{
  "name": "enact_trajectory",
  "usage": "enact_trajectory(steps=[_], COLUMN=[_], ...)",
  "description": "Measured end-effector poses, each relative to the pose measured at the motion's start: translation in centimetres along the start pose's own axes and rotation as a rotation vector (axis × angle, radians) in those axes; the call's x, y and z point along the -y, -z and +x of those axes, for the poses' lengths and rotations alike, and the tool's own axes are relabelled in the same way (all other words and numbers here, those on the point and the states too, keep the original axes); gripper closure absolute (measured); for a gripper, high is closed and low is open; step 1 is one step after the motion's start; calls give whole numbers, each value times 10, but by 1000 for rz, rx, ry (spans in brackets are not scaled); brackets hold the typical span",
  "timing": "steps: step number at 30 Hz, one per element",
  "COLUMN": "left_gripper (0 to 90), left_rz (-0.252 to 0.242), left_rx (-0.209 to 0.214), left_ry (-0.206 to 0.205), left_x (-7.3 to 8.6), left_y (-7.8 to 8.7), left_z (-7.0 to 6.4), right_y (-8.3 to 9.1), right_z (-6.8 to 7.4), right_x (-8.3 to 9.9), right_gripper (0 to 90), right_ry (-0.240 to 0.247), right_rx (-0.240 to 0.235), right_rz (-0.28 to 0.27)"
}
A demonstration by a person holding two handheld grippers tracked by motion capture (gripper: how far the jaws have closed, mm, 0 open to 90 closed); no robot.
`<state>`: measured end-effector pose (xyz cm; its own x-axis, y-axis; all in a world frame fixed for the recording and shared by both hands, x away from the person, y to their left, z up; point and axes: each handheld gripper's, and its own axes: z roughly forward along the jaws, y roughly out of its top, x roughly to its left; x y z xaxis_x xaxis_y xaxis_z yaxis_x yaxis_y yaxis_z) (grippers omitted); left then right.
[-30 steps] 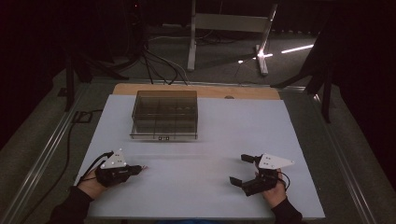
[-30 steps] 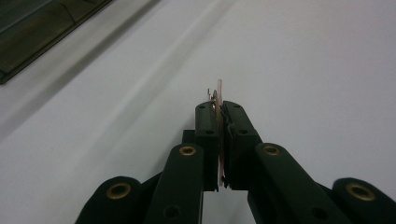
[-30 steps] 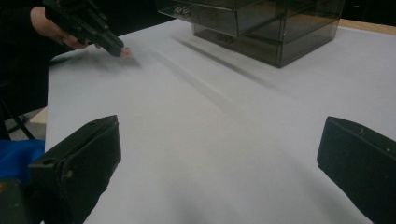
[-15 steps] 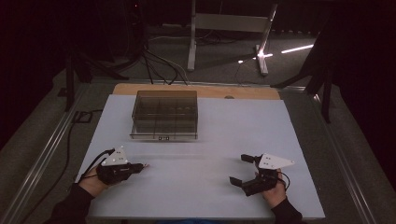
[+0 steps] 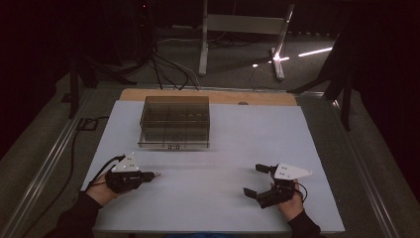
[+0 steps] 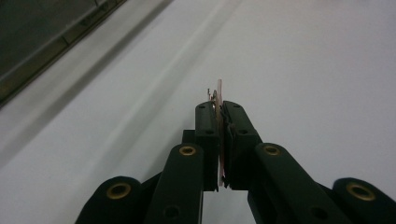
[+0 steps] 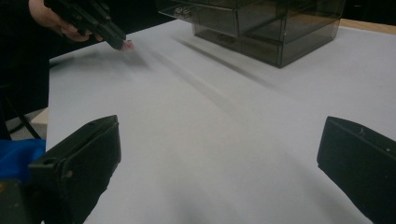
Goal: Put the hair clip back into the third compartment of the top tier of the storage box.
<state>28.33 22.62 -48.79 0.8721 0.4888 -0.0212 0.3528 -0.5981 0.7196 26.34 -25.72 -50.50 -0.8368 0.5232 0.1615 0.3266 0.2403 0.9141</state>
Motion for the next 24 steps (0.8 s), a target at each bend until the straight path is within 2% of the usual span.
enact_trajectory(steps=[24], left_gripper=[873], left_rz=[-24], left_rx=[31], left_ry=[-37], left_x=[-36], left_y=[2], left_z=[1], right_y=[1], right_z=[-1], right_x=[0], right_gripper=[0], right_ry=[-4], right_rx=[-2], right_rz=[-3])
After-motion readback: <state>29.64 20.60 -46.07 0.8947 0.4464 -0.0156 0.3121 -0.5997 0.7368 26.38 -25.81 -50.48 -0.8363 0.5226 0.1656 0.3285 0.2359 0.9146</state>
